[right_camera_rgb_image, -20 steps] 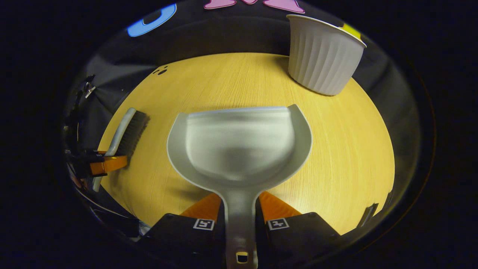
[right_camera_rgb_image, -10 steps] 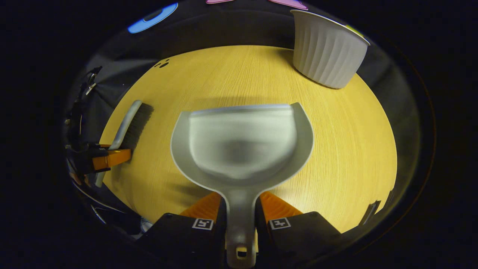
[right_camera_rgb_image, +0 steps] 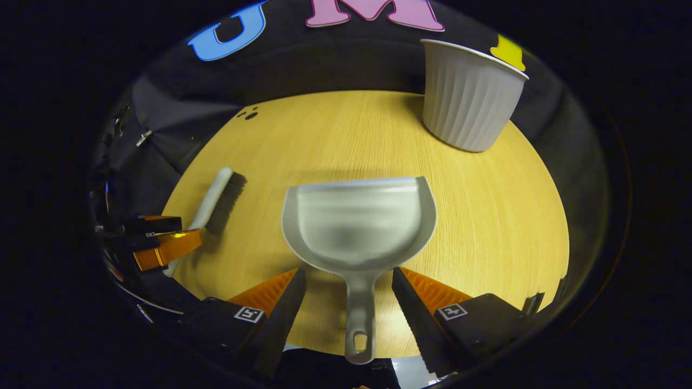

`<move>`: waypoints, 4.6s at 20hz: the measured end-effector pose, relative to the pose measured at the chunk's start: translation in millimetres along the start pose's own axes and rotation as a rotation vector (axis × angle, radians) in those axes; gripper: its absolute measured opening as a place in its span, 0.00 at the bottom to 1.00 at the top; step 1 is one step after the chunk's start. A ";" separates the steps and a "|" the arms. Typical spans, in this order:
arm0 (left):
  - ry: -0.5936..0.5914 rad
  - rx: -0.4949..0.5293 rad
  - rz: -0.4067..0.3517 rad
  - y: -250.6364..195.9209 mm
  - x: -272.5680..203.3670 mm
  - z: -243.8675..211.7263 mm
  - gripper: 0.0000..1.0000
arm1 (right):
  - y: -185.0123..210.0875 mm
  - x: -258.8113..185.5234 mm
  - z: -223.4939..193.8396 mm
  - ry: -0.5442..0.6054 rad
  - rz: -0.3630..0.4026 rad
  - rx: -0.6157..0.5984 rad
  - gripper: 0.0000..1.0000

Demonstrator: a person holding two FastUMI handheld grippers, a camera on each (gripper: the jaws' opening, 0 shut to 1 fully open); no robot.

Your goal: Pick up the small broom and dustpan from the desktop, sweep the trash into the dustpan with the broom, and then empty the trash into the garbage bin.

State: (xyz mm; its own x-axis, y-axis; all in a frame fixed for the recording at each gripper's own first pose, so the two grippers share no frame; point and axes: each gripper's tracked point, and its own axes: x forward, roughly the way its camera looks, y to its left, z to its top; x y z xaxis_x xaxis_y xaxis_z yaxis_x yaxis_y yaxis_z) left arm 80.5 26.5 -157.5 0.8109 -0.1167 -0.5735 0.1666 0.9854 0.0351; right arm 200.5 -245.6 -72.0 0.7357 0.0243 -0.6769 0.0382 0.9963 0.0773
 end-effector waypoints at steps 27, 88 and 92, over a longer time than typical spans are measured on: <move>-0.663 -0.099 0.148 -4.1 -284.4 -10.3 0.97 | 94.4 -222.5 63.4 -0.663 0.052 -0.117 0.98; -0.619 -0.210 0.294 -11.9 -269.5 3.7 0.97 | 36.6 -204.1 71.1 -0.535 0.169 -0.180 0.99; -0.616 -0.211 0.275 3.1 -274.8 -4.7 0.97 | 53.0 -208.3 67.4 -0.551 0.150 -0.195 0.99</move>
State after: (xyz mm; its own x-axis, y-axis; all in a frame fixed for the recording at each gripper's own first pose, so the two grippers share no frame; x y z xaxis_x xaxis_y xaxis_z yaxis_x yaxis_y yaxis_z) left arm -144.5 62.2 -3.7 0.9883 0.1524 0.0037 -0.1516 0.9850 -0.0825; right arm 94.9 -203.4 122.5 0.9675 0.1711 -0.1864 -0.1794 0.9834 -0.0283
